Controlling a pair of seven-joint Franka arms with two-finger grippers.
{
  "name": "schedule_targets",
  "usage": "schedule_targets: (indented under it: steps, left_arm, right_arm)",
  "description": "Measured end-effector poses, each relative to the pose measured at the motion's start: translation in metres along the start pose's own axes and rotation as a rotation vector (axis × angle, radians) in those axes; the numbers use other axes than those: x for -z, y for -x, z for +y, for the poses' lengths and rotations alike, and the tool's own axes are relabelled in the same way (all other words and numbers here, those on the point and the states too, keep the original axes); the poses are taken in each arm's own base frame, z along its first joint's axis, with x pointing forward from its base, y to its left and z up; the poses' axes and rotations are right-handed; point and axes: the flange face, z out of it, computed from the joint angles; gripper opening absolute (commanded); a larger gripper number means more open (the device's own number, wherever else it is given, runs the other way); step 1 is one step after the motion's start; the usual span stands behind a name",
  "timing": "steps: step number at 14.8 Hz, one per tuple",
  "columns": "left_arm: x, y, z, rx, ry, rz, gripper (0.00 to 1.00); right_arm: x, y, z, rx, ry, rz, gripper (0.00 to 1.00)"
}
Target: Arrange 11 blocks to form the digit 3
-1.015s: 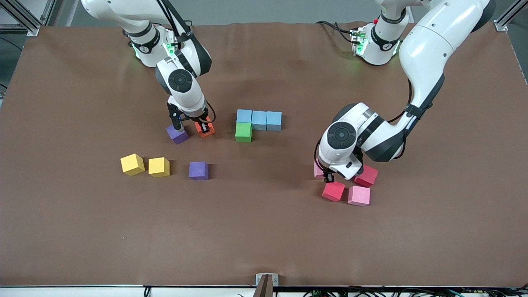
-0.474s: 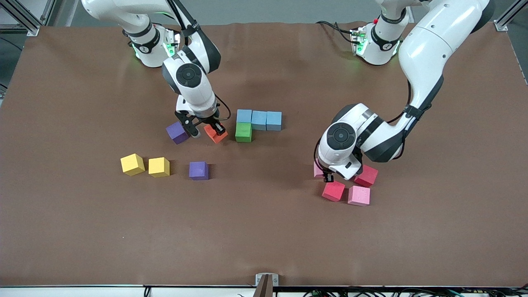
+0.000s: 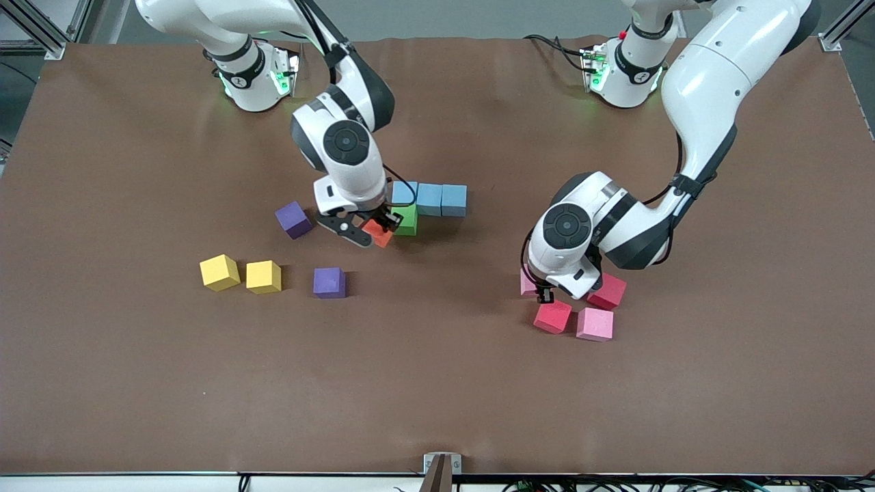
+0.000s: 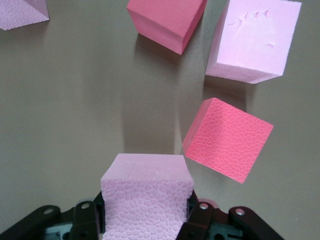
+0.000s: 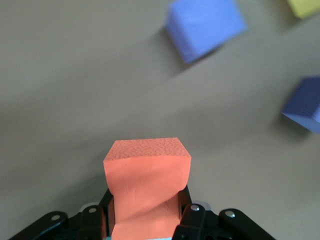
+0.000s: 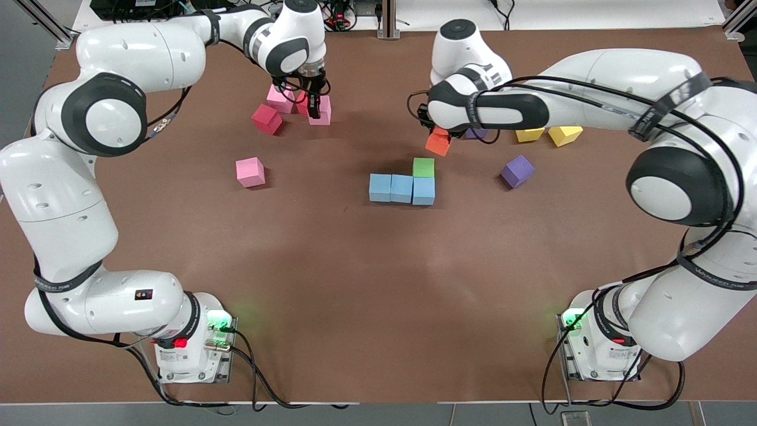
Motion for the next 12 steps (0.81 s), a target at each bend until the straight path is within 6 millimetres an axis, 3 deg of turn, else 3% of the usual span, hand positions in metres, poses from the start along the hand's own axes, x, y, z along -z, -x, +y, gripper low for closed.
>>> schedule_targets:
  steps: [4,12]
  left_arm:
    - [0.001,-0.001,0.001,0.003,0.001,-0.001,0.39]
    - [0.001,-0.001,0.001,0.003,0.002,-0.002,0.39]
  right_arm:
    - [-0.005,-0.007,-0.018,0.233,-0.009,0.009,0.05]
    - [-0.036,-0.010,-0.022,0.284,0.026,-0.008,0.05]
